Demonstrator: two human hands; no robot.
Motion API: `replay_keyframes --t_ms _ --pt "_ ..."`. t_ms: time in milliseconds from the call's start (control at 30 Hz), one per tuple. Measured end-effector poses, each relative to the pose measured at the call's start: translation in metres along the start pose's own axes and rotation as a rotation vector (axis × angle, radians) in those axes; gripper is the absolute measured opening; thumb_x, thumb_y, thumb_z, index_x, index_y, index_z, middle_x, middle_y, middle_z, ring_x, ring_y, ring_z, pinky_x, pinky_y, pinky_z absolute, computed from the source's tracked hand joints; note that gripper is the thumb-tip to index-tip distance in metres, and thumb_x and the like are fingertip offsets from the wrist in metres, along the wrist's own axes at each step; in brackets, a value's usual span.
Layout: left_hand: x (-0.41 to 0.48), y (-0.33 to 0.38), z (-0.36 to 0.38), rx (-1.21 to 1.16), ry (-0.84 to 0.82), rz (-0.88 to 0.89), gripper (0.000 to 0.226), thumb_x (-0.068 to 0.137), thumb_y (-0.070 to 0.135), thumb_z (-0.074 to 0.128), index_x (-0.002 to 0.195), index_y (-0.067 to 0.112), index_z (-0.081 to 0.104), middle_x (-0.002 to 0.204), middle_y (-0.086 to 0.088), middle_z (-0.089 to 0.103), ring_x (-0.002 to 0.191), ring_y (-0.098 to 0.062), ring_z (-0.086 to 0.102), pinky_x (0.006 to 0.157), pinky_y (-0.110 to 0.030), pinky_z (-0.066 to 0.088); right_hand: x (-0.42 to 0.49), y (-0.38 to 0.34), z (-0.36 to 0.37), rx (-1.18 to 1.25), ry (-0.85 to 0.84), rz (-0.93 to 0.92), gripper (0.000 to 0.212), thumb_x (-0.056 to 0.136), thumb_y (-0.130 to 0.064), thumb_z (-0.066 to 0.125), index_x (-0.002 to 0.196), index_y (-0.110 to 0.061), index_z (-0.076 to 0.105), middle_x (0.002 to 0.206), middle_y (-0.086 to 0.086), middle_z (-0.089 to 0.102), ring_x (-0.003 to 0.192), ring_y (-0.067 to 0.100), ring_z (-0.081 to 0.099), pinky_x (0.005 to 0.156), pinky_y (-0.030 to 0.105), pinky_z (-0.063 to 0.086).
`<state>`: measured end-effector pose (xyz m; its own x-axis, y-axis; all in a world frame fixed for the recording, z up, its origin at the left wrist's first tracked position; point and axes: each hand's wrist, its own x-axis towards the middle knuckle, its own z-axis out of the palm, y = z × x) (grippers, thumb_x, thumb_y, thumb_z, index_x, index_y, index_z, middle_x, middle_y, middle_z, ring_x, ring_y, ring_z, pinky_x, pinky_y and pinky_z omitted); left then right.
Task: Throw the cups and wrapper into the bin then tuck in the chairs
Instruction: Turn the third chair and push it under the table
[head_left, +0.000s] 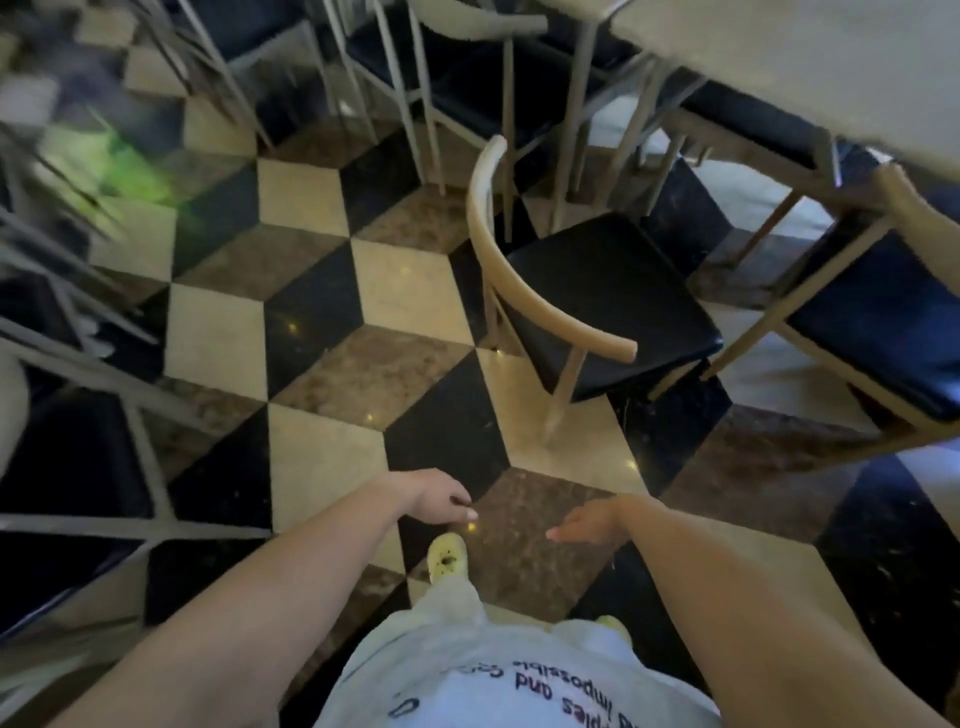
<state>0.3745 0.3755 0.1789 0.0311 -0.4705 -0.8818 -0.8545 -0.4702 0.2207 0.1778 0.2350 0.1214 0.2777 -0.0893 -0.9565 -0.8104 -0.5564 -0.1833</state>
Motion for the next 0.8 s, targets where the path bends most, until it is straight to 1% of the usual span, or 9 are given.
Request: replay_keyframes --t_ms 67,167,200,267,367,567,667,733,800 --pt "-0.006 -0.03 -0.011 -0.012 0.03 0.005 0.053 0.099 0.045 0.04 0.144 0.018 0.041 0.152 -0.002 0.04 0.14 -0.02 0.037 0.111 -0.036 0.032 -0.001 -0.045 -0.013 0.067 0.022 0.039 0.088 0.071 -0.08 0.048 0.141 -0.028 0.043 0.151 0.003 0.037 0.135 0.028 0.039 0.112 0.046 0.031" --pt "-0.01 -0.073 -0.034 -0.01 0.058 -0.011 0.053 0.098 0.044 0.042 0.144 0.019 0.041 0.151 -0.001 0.041 0.139 -0.02 0.038 0.111 -0.036 0.034 0.005 -0.098 -0.029 0.137 0.092 0.02 0.06 0.087 -0.059 0.052 0.135 -0.024 0.05 0.141 0.002 0.045 0.124 0.019 0.045 0.107 0.038 0.034" --pt "-0.011 -0.086 -0.044 -0.013 0.071 -0.019 0.053 0.097 0.045 0.043 0.144 0.02 0.041 0.151 -0.001 0.042 0.139 -0.02 0.039 0.11 -0.036 0.034 0.007 -0.113 -0.037 0.136 0.098 0.005 0.058 0.088 -0.056 0.052 0.135 -0.022 0.05 0.142 0.003 0.046 0.125 0.02 0.046 0.109 0.038 0.034" --pt "-0.016 -0.108 -0.063 -0.003 0.076 -0.019 0.052 0.097 0.045 0.043 0.143 0.019 0.042 0.15 -0.002 0.043 0.138 -0.021 0.04 0.111 -0.037 0.035 0.012 -0.139 -0.051 0.103 0.109 -0.037 0.061 0.088 -0.058 0.05 0.136 -0.021 0.051 0.144 0.003 0.047 0.131 0.024 0.045 0.111 0.041 0.034" --pt "-0.017 -0.133 -0.094 0.019 0.064 -0.013 0.052 0.098 0.044 0.041 0.143 0.019 0.042 0.15 -0.002 0.043 0.137 -0.022 0.04 0.112 -0.038 0.036 0.015 -0.161 -0.079 0.102 0.091 -0.054 0.067 0.085 -0.069 0.044 0.14 -0.031 0.044 0.147 -0.005 0.043 0.136 0.024 0.04 0.112 0.042 0.033" --pt "0.004 -0.154 -0.173 0.013 0.102 -0.017 0.049 0.094 0.048 0.047 0.138 0.026 0.049 0.145 0.003 0.048 0.132 -0.019 0.047 0.107 -0.039 0.042 0.012 -0.185 -0.163 0.13 0.054 -0.075 0.07 0.088 -0.065 0.042 0.147 -0.03 0.031 0.155 -0.001 0.031 0.142 0.028 0.029 0.114 0.047 0.026" --pt "0.017 -0.149 -0.232 0.095 0.147 0.006 0.049 0.094 0.049 0.047 0.138 0.028 0.047 0.146 0.003 0.046 0.134 -0.02 0.044 0.109 -0.043 0.04 0.001 -0.185 -0.223 0.19 0.059 -0.026 0.071 0.085 -0.062 0.052 0.141 -0.02 0.042 0.142 0.002 0.047 0.135 0.029 0.04 0.11 0.045 0.034" --pt "0.029 -0.145 -0.275 0.132 0.169 0.029 0.049 0.092 0.05 0.047 0.136 0.03 0.048 0.145 0.003 0.047 0.132 -0.02 0.046 0.108 -0.044 0.04 0.006 -0.178 -0.267 0.224 0.106 -0.029 0.072 0.077 -0.063 0.06 0.134 -0.019 0.052 0.134 0.002 0.057 0.13 0.027 0.047 0.11 0.049 0.036" --pt "0.038 -0.136 -0.318 0.185 0.166 0.049 0.046 0.093 0.048 0.047 0.136 0.031 0.049 0.145 0.003 0.047 0.131 -0.019 0.047 0.108 -0.042 0.041 0.008 -0.17 -0.312 0.295 0.08 -0.024 0.071 0.075 -0.059 0.064 0.133 -0.02 0.053 0.135 0.003 0.057 0.131 0.026 0.047 0.11 0.052 0.036"
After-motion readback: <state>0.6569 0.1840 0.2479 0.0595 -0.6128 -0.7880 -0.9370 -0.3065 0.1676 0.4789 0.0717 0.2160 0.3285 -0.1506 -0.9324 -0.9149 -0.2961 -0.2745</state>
